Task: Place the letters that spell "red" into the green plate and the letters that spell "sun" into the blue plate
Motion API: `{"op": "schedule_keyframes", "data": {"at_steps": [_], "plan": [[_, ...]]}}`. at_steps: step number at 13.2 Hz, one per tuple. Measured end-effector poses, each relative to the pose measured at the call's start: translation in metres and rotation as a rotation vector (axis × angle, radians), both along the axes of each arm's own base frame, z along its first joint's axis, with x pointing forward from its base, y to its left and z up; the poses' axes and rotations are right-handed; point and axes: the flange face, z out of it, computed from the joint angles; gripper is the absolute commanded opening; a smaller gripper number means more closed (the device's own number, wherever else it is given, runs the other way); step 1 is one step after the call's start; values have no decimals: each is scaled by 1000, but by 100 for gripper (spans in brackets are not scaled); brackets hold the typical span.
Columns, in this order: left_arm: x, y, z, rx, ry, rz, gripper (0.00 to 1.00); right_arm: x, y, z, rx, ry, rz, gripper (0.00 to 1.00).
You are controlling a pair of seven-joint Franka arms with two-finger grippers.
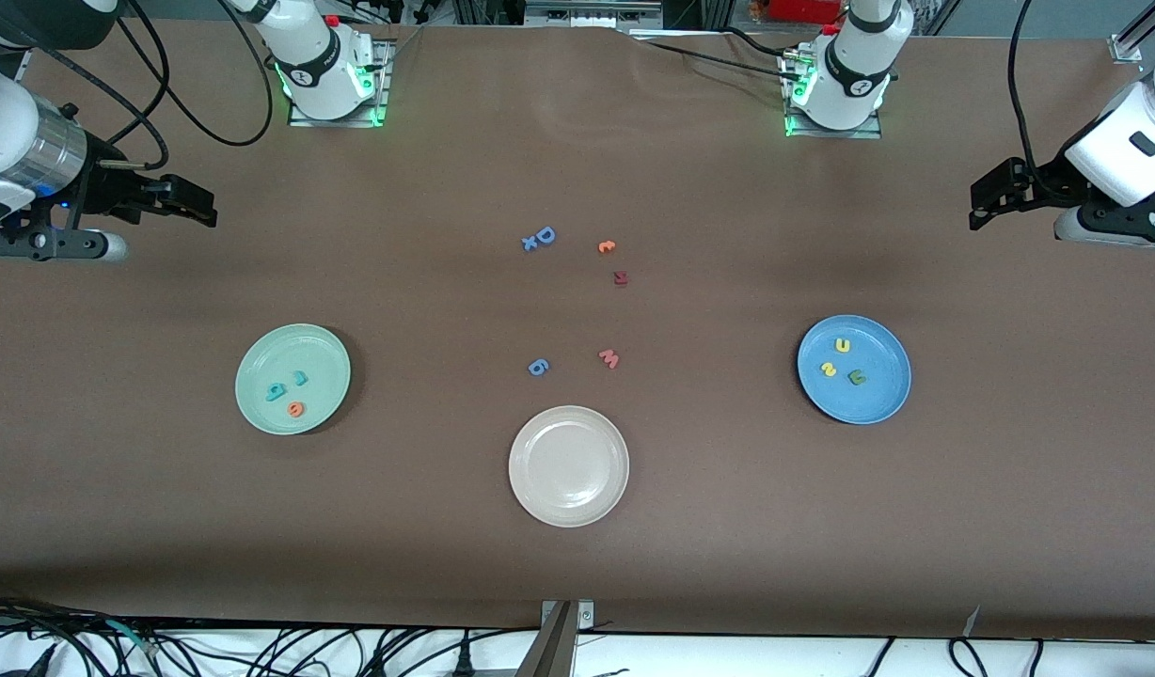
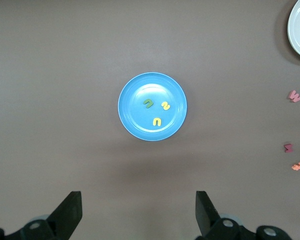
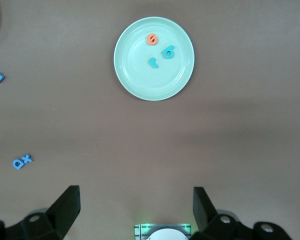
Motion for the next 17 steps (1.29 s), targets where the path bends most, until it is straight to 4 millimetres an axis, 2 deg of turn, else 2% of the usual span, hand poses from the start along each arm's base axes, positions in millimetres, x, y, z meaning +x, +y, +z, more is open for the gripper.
{"op": "schedule_keyframes", "data": {"at_steps": [4,17], "plan": [[0,-2,0,0,0,-4,100,3,-19,5,0,-21,-33,100],[0,-3,0,0,0,-6,100,14,-18,7,4,-58,-33,100]]}}
